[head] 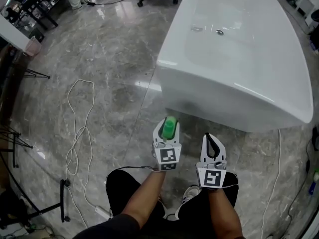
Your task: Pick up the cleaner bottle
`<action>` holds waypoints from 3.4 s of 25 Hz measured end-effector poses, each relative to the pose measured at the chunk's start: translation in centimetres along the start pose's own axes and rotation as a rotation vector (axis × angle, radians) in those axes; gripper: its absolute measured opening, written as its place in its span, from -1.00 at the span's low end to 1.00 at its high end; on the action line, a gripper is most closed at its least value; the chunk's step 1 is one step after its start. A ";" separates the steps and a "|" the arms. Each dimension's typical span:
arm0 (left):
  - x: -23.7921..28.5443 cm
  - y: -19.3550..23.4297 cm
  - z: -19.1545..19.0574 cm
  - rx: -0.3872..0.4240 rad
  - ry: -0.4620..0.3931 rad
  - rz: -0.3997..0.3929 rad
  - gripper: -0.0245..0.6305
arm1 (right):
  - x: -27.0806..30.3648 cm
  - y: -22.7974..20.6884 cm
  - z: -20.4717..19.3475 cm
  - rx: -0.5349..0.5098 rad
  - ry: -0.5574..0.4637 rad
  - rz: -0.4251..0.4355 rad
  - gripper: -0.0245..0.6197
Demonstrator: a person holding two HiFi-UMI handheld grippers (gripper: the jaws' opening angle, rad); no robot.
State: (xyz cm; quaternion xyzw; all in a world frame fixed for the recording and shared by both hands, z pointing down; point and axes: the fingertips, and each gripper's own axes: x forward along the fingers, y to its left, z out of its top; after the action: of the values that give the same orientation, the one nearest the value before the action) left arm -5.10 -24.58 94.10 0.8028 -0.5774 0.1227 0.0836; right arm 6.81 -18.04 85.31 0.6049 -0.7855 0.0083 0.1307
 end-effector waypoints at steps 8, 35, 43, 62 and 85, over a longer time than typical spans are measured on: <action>-8.3 0.0 18.2 -0.019 -0.001 0.007 -0.37 | -5.2 -2.0 16.8 0.014 -0.029 0.046 -0.87; -27.2 -7.8 58.8 -0.099 -0.038 -0.077 -0.37 | -23.4 -14.3 54.1 0.089 -0.146 -0.054 -0.87; -22.9 -5.8 62.4 -0.054 -0.059 -0.158 -0.37 | -19.1 -15.9 57.1 0.065 -0.159 -0.127 -0.87; -19.9 -8.3 69.0 -0.028 -0.110 -0.277 -0.37 | -17.6 -19.4 63.1 0.060 -0.183 -0.220 -0.87; -19.6 -13.4 70.0 0.010 -0.136 -0.265 -0.37 | -20.0 -24.9 61.5 0.069 -0.197 -0.273 -0.87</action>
State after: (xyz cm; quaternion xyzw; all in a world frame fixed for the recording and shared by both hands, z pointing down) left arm 8.66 -21.88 21.49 0.8790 -0.4700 0.0590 0.0557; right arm 23.17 -16.32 18.00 0.7081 -0.7041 -0.0420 0.0321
